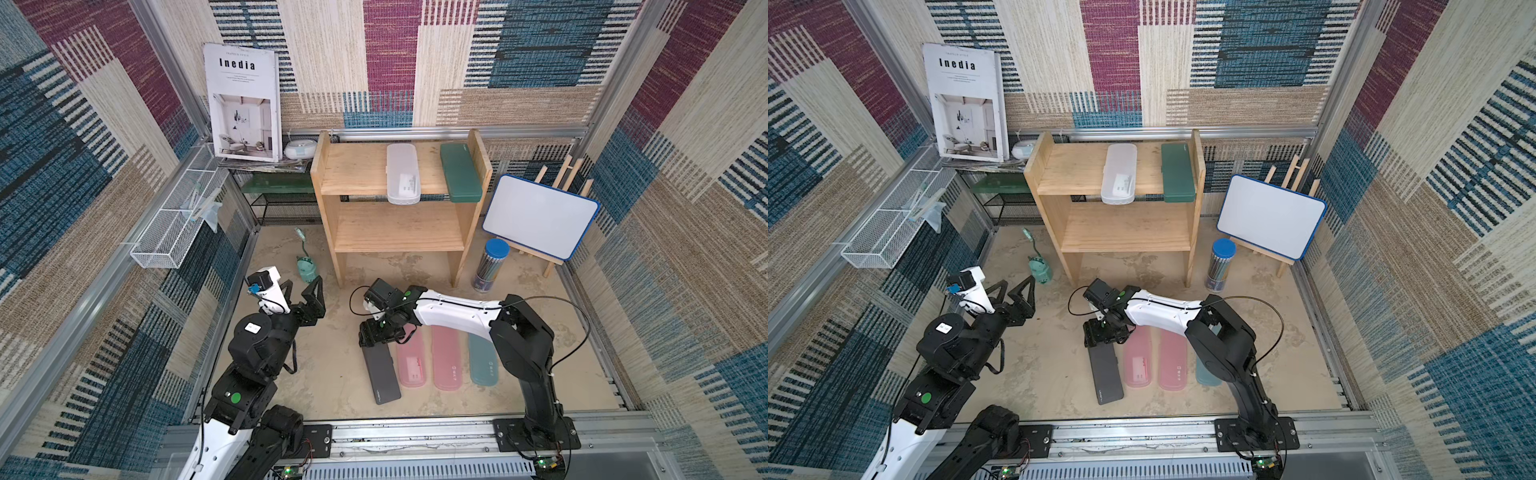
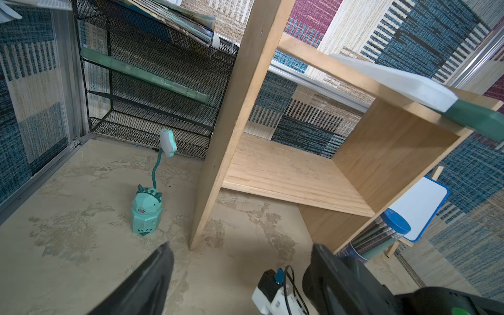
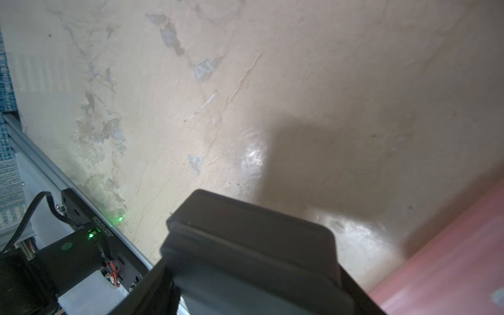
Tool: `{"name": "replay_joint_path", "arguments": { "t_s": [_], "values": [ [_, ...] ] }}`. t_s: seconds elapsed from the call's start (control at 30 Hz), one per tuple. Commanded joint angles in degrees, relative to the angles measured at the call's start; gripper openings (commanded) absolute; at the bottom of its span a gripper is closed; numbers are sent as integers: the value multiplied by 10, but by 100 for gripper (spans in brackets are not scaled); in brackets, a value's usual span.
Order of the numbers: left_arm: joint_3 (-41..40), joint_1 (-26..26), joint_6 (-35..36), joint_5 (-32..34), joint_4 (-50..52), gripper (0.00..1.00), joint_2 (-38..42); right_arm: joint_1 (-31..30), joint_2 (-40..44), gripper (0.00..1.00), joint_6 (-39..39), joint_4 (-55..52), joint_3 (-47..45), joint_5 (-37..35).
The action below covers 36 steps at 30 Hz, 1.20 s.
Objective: Remove the pencil cases from the shelf
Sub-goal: Place the pencil case at the center of the board, then pick up the pencil case from the shelf.
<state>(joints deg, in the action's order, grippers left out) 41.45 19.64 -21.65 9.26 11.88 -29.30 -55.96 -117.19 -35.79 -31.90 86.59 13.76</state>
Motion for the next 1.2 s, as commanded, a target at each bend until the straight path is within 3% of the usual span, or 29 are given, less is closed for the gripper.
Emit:
{"name": "replay_joint_path", "arguments": {
  "t_s": [0.0, 0.27, 0.53, 0.67, 0.77, 0.93, 1.17],
  "values": [
    [-2, 0, -2, -4, 2, 83, -2, 9, -15, 70, 13, 1, 12, -27],
    [-2, 0, -3, -1, 6, 83, -4, 28, -14, 99, 24, -13, 39, -50],
    [21, 0, -21, 11, 35, 83, -22, 30, 82, 99, 25, -3, 13, -64],
    [58, 0, -68, -38, 49, 84, -66, 30, 177, 97, 54, 21, -49, -113],
    [80, 0, -140, -114, -5, 84, -108, 29, 264, 99, 70, 38, -118, -202],
    [115, 2, -301, -243, -185, 85, -212, 34, 384, 100, 75, 49, -191, -336],
    [244, 36, -340, -267, -254, 86, -348, 70, 452, 100, 95, 35, -200, -378]
  ]
}}
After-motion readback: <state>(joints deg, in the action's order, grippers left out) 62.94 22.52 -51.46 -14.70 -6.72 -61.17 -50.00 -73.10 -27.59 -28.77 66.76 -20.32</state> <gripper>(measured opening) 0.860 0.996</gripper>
